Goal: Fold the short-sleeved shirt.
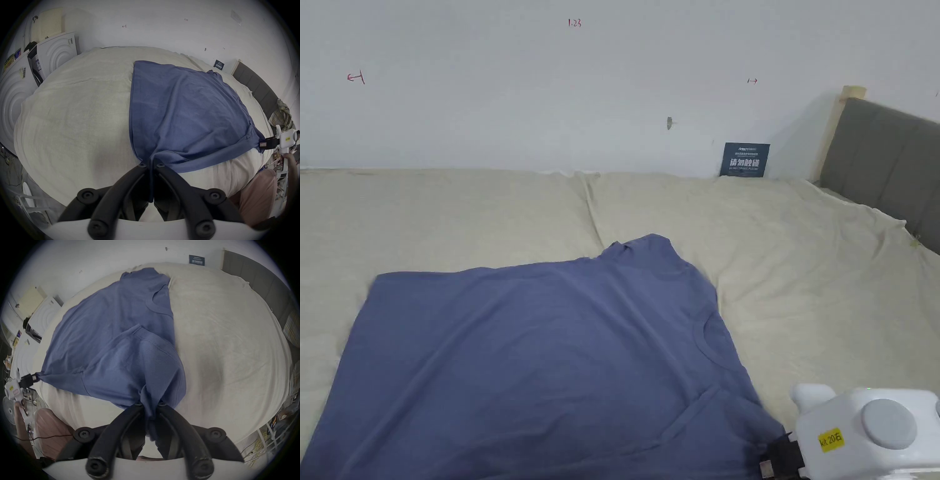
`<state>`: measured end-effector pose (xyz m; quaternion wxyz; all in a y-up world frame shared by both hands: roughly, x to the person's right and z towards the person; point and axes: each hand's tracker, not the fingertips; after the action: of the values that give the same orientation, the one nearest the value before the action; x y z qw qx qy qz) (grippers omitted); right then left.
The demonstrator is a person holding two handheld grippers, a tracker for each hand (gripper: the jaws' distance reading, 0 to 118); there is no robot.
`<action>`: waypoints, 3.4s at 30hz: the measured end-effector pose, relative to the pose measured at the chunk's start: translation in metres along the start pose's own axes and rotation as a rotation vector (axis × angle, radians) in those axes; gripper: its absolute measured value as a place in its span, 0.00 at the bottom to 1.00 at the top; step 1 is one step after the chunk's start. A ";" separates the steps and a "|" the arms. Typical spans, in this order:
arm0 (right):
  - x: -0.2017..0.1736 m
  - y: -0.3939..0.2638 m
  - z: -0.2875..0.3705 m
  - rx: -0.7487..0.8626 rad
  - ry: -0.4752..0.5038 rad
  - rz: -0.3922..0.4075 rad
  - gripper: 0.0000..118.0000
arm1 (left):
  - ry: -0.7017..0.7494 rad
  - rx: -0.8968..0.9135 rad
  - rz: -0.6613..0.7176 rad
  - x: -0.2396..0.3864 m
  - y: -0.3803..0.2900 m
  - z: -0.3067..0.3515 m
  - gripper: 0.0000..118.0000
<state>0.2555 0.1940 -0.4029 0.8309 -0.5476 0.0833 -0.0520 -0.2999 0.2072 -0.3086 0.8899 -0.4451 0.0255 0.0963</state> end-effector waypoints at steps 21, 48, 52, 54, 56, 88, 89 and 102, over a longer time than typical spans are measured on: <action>-0.011 0.003 0.092 0.116 0.036 0.062 0.06 | -0.038 0.146 0.001 -0.005 0.030 0.056 0.03; -0.005 0.204 -0.069 0.193 -0.075 -0.122 0.81 | 0.016 0.057 0.078 -0.023 0.169 -0.122 0.98; -0.008 0.166 -0.023 0.311 -0.043 -0.119 0.81 | -0.020 0.132 0.041 -0.012 0.146 -0.077 0.98; -0.013 0.143 0.001 0.368 0.062 -0.123 0.80 | -0.012 0.148 0.016 -0.009 0.130 -0.060 0.97; -0.021 0.116 0.023 0.430 0.149 -0.095 0.62 | -0.027 0.168 -0.014 -0.004 0.110 -0.037 0.79; -0.080 0.025 0.050 0.440 0.258 0.014 0.00 | 0.139 -0.230 -0.144 -0.020 0.124 -0.139 0.97; -0.081 0.025 0.050 0.437 0.255 0.021 0.00 | 0.151 -0.233 -0.160 -0.018 0.126 -0.140 0.96; -0.054 0.055 0.044 0.427 0.230 -0.007 0.00 | 0.070 -0.105 -0.101 -0.016 0.129 -0.115 0.04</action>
<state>0.2112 0.2650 -0.4321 0.9128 -0.3503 0.1625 -0.1331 -0.3363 0.1887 -0.4774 0.8675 -0.4951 0.0291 0.0370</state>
